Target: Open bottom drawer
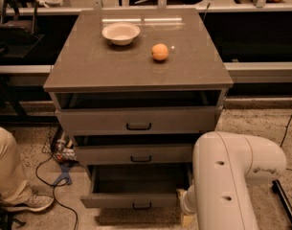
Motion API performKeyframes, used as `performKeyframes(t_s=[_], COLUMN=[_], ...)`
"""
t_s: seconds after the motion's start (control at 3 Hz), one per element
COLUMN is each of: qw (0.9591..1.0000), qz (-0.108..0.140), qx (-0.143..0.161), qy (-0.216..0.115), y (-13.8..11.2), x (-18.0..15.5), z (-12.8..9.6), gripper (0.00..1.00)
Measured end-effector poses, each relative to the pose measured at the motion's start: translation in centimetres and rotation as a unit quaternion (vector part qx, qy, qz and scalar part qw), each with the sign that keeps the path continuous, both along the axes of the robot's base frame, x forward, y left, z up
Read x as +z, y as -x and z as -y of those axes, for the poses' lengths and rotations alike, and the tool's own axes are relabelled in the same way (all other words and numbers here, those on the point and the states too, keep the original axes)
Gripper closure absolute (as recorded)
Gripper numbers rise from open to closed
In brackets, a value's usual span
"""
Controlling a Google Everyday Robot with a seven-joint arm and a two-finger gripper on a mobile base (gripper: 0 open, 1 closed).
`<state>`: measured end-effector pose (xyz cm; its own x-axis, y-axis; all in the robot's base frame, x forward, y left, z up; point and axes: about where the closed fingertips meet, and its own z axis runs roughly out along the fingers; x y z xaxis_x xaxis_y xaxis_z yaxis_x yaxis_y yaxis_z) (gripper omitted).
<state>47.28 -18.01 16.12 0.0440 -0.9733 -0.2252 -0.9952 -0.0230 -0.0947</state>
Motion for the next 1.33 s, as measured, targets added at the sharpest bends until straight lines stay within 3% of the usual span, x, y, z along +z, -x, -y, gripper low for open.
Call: performKeyframes(t_s=[0.33,0.67,1.0,1.33], qw=[1.0,1.0,1.0,0.9998], qz=[-0.002,-0.004,-0.004,-0.008], qx=[0.007,0.007,0.007,-0.013], qy=[0.002,0.002,0.002,-0.014], y=[1.0,1.9,1.9,3.4], x=[0.1,0.0,0.0,-0.2], z=[-0.2,-0.1,-0.1,1.3], gripper=[0.4,0.71,0.94,1.0])
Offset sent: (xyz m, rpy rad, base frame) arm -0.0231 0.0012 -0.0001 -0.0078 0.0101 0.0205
